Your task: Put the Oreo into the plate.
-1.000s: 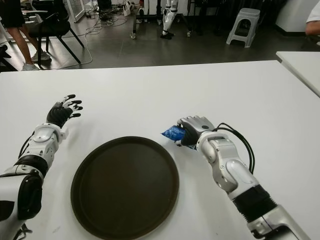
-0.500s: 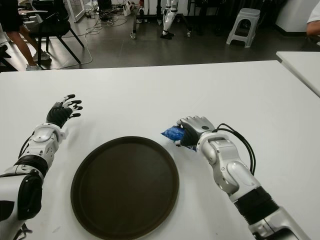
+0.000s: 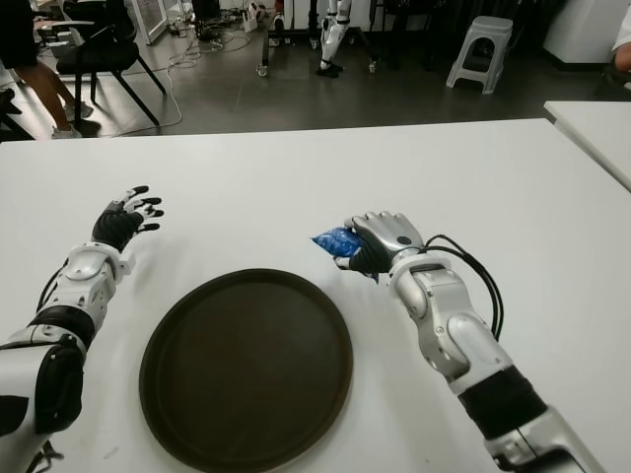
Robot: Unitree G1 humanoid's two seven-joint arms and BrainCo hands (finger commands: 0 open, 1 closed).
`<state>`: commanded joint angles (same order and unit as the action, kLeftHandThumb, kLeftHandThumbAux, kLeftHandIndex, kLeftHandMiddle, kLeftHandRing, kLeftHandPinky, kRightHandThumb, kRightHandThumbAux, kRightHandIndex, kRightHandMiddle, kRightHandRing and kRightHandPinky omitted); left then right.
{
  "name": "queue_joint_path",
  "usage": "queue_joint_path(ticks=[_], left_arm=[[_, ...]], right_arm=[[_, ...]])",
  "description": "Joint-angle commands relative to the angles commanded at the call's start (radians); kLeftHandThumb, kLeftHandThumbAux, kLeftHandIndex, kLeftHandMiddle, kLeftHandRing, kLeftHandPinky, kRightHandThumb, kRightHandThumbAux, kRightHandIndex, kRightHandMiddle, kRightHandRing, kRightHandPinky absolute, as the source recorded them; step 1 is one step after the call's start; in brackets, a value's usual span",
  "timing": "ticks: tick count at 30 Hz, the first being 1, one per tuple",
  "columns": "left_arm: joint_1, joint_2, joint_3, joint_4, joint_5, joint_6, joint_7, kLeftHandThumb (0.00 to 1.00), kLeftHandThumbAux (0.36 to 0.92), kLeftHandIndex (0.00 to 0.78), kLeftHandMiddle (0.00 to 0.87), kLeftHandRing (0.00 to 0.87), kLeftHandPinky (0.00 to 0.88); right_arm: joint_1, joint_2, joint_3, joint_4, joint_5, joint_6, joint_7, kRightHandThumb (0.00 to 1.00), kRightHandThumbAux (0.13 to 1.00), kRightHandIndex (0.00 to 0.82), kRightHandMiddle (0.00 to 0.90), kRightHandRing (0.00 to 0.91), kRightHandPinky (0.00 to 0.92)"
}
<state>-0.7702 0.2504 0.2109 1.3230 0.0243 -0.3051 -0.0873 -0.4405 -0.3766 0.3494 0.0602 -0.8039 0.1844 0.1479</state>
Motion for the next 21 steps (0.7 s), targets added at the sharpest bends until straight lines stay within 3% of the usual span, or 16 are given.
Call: queue_joint_path(ticks=[4, 8, 11, 13, 21], left_arm=[[0.0, 0.001, -0.002, 0.0, 0.002, 0.0, 0.0, 0.015, 0.692, 0.164, 0.254, 0.264, 0.287], [0.0, 0.001, -0.003, 0.0, 0.003, 0.0, 0.002, 0.003, 0.689, 0.17, 0.255, 0.266, 0.291], [-0.002, 0.001, -0.002, 0.0, 0.003, 0.003, 0.002, 0.001, 0.687, 0.173, 0.253, 0.265, 0.29], [-0.002, 0.0, -0.002, 0.001, 0.003, 0.004, 0.002, 0.004, 0.687, 0.174, 0.251, 0.262, 0.288], [-0.001, -0.003, 0.001, 0.001, -0.001, 0.001, 0.001, 0.018, 0.672, 0.177, 0.262, 0.275, 0.296]], right_arm=[[0.0, 0.036, -0.018, 0.031, 0.025, -0.062, -0.111, 0.689, 0.727, 0.428, 0.669, 0.666, 0.618], [0.005, 0.061, -0.016, 0.032, 0.037, -0.09, -0.151, 0.689, 0.728, 0.428, 0.68, 0.676, 0.626], [0.07, 0.104, 0.018, -0.045, 0.04, -0.113, -0.18, 0.69, 0.728, 0.429, 0.689, 0.682, 0.629], [0.097, 0.113, 0.027, -0.067, 0.047, -0.135, -0.194, 0.69, 0.728, 0.43, 0.698, 0.688, 0.637], [0.129, 0.138, 0.052, -0.099, 0.077, -0.222, -0.168, 0.693, 0.727, 0.432, 0.732, 0.719, 0.689]])
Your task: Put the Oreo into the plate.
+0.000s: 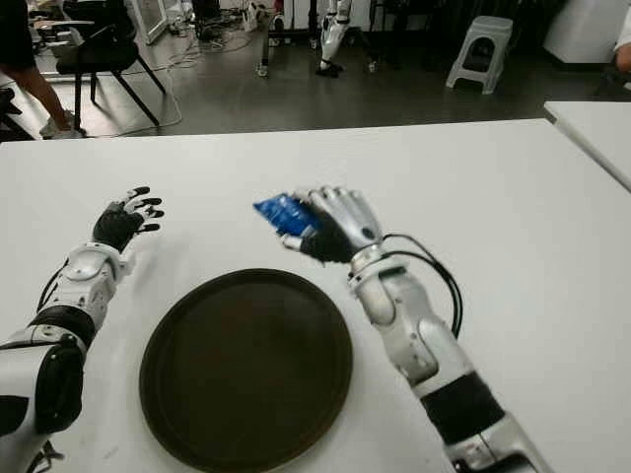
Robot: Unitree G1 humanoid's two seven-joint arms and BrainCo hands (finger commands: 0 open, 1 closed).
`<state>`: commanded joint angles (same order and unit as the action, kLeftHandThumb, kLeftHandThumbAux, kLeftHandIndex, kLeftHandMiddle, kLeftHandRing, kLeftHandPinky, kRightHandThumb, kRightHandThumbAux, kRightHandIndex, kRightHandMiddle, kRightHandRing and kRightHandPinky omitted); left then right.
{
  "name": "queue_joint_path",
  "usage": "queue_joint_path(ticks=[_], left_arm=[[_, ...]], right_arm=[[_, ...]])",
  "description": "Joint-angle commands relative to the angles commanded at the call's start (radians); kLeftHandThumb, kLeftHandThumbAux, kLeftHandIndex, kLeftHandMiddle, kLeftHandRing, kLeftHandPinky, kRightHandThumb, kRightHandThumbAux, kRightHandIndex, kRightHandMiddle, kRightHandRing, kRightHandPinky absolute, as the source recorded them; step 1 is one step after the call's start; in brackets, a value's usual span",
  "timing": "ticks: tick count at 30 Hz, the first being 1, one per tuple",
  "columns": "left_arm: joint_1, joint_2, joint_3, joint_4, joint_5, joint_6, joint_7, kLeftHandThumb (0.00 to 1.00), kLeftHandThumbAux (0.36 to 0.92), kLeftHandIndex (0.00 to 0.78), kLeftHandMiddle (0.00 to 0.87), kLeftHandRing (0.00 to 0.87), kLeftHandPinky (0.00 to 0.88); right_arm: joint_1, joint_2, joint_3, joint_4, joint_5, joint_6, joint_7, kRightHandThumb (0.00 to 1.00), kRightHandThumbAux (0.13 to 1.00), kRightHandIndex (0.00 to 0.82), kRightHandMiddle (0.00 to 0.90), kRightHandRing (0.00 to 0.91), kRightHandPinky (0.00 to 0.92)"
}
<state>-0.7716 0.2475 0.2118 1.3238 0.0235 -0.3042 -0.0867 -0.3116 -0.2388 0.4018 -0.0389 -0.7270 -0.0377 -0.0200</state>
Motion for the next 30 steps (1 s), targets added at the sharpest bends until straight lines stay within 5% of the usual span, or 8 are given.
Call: queue_joint_path(ticks=[11, 30], left_arm=[[-0.002, -0.001, -0.002, -0.001, 0.002, 0.002, -0.006, 0.024, 0.675, 0.165, 0.253, 0.266, 0.29], [-0.004, -0.002, 0.0, -0.002, -0.002, 0.005, -0.015, 0.042, 0.642, 0.164, 0.26, 0.271, 0.299]], right_arm=[[0.082, 0.016, 0.133, -0.051, -0.03, -0.111, 0.023, 0.693, 0.728, 0.431, 0.732, 0.73, 0.717], [0.07, -0.011, 0.186, -0.018, -0.028, -0.215, 0.132, 0.692, 0.728, 0.429, 0.719, 0.724, 0.718]])
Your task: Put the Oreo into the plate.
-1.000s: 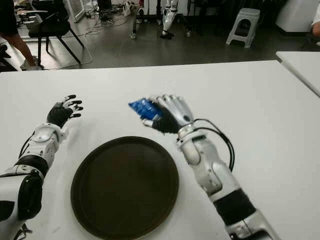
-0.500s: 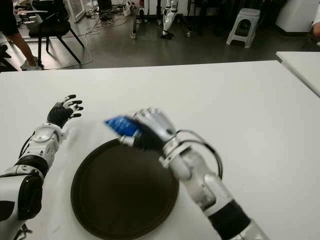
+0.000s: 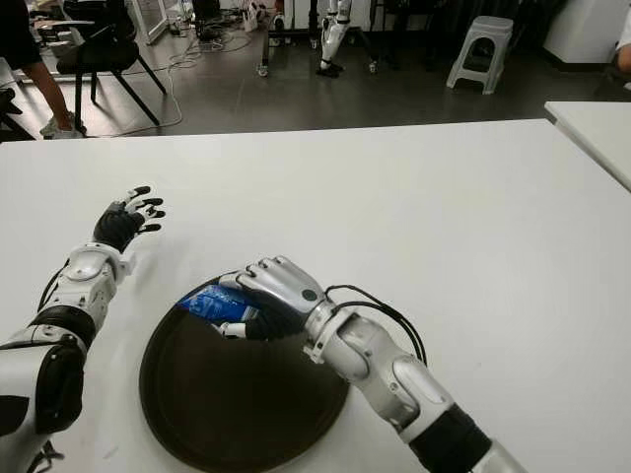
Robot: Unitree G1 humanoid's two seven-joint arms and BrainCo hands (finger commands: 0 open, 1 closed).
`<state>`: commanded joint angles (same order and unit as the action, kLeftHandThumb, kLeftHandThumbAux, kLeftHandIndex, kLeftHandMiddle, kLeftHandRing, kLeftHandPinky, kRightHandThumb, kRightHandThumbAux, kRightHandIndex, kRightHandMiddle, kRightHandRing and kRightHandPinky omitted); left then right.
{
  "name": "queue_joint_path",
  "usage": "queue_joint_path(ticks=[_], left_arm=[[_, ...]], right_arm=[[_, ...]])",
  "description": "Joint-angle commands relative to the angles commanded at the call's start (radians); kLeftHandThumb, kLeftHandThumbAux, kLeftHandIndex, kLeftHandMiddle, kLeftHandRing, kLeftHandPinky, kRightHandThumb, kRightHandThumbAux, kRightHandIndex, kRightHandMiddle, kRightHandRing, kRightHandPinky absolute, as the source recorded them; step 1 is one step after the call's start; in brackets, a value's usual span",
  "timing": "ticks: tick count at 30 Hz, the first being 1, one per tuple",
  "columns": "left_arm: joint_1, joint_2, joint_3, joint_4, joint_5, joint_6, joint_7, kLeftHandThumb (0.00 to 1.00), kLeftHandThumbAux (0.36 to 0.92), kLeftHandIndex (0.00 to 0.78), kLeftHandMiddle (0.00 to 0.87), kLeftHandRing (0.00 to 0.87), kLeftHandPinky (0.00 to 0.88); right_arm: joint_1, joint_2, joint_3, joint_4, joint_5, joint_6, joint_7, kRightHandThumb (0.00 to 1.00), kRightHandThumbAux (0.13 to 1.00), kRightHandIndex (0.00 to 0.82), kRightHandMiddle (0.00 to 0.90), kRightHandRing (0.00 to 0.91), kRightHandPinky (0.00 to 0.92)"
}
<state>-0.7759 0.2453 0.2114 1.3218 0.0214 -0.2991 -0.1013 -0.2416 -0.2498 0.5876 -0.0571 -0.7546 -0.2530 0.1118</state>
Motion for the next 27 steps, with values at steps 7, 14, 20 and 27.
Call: queue_joint_path(ticks=[7, 14, 20, 27], left_arm=[[-0.001, -0.001, 0.001, 0.001, 0.0, -0.001, 0.004, 0.033, 0.639, 0.177, 0.268, 0.277, 0.3], [0.0, -0.002, -0.002, 0.0, 0.003, -0.004, 0.007, 0.03, 0.643, 0.173, 0.265, 0.27, 0.287], [0.001, -0.003, -0.005, -0.001, 0.005, -0.008, 0.009, 0.025, 0.643, 0.165, 0.261, 0.267, 0.285], [0.001, -0.006, -0.002, -0.003, 0.001, -0.01, 0.01, 0.02, 0.638, 0.168, 0.269, 0.275, 0.294]], right_arm=[[-0.004, 0.004, 0.002, 0.01, -0.007, 0.005, 0.024, 0.69, 0.728, 0.427, 0.71, 0.719, 0.721], [-0.033, 0.011, 0.018, 0.122, 0.003, -0.04, 0.023, 0.689, 0.729, 0.427, 0.701, 0.709, 0.703], [-0.062, 0.027, 0.026, 0.197, 0.021, -0.062, 0.039, 0.687, 0.73, 0.425, 0.646, 0.658, 0.648], [-0.056, 0.034, 0.022, 0.205, 0.039, -0.063, 0.051, 0.667, 0.738, 0.402, 0.356, 0.386, 0.399]])
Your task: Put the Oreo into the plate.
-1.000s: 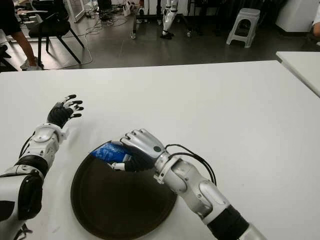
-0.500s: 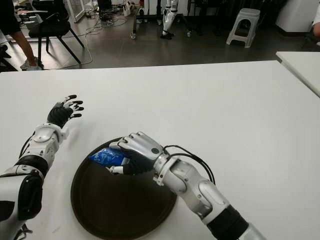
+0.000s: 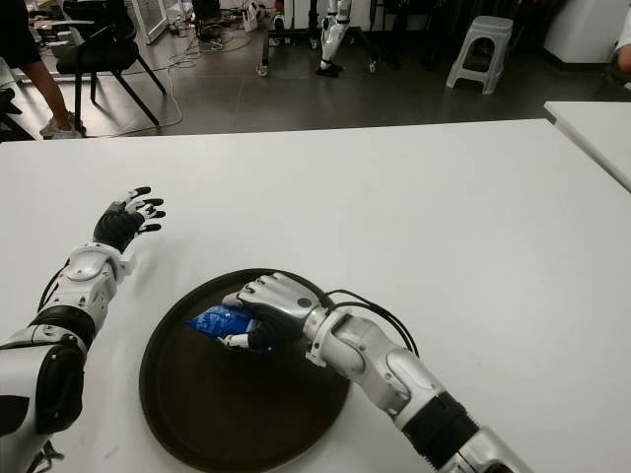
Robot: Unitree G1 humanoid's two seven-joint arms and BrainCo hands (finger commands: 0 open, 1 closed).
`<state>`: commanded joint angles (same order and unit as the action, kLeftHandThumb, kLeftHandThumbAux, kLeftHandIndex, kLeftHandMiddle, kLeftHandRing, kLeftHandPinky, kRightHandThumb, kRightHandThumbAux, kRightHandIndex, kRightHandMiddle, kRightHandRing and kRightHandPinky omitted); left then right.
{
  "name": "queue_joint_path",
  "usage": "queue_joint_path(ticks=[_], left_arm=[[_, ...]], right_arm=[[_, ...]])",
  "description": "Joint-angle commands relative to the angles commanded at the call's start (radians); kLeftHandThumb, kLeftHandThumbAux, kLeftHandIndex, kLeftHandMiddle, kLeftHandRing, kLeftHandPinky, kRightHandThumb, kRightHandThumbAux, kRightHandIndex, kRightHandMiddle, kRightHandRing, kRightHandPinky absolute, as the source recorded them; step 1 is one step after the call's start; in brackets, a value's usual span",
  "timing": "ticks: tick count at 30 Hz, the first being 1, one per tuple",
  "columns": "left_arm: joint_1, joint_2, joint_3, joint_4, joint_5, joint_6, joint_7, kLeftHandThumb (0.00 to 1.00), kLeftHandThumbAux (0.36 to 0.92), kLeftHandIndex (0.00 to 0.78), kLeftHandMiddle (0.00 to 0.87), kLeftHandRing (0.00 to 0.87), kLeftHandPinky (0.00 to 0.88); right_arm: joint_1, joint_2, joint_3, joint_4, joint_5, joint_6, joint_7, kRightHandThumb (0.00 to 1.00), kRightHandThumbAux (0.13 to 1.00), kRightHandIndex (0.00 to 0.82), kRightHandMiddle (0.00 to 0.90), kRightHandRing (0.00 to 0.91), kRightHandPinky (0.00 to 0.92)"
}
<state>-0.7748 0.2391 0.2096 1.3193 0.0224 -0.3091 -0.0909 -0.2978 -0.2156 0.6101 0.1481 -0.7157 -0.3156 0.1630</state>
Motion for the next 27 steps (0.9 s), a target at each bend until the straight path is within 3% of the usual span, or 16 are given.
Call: queue_joint_path(ticks=[2, 3, 4, 6, 9, 16, 27], left_arm=[[0.0, 0.0, 0.001, 0.0, -0.001, 0.001, 0.003, 0.02, 0.636, 0.171, 0.271, 0.276, 0.294], [0.0, -0.001, 0.001, 0.0, -0.001, 0.002, 0.004, 0.019, 0.635, 0.171, 0.27, 0.275, 0.291], [-0.001, -0.001, 0.002, 0.0, -0.002, 0.002, 0.005, 0.019, 0.634, 0.17, 0.268, 0.274, 0.289], [0.0, -0.001, 0.003, 0.0, -0.003, 0.004, 0.005, 0.02, 0.632, 0.166, 0.265, 0.271, 0.286], [0.0, 0.0, 0.004, 0.0, -0.004, 0.005, 0.002, 0.022, 0.635, 0.157, 0.258, 0.263, 0.283], [0.001, 0.001, 0.003, 0.0, -0.003, 0.001, -0.001, 0.017, 0.657, 0.151, 0.256, 0.266, 0.283], [0.002, -0.001, 0.008, 0.0, -0.01, -0.001, -0.007, 0.019, 0.644, 0.161, 0.264, 0.269, 0.283]], right_arm=[[0.003, 0.002, 0.002, 0.0, 0.0, 0.006, 0.005, 0.664, 0.739, 0.399, 0.283, 0.313, 0.342], [0.004, 0.003, 0.002, 0.0, -0.001, 0.009, 0.009, 0.457, 0.716, 0.265, 0.219, 0.246, 0.286], [0.006, 0.002, 0.003, -0.002, -0.001, 0.012, 0.014, 0.314, 0.696, 0.174, 0.171, 0.195, 0.239], [0.008, 0.001, 0.003, -0.005, -0.005, 0.014, 0.019, 0.187, 0.67, 0.089, 0.123, 0.141, 0.186], [0.009, -0.006, 0.007, -0.013, -0.024, 0.021, 0.025, 0.08, 0.626, 0.029, 0.045, 0.051, 0.107], [-0.004, -0.028, 0.017, -0.029, -0.05, 0.022, 0.055, 0.011, 0.56, 0.001, 0.002, 0.003, 0.014], [-0.016, -0.034, 0.021, -0.014, -0.082, 0.015, 0.038, 0.0, 0.518, 0.0, 0.0, 0.0, 0.0]])
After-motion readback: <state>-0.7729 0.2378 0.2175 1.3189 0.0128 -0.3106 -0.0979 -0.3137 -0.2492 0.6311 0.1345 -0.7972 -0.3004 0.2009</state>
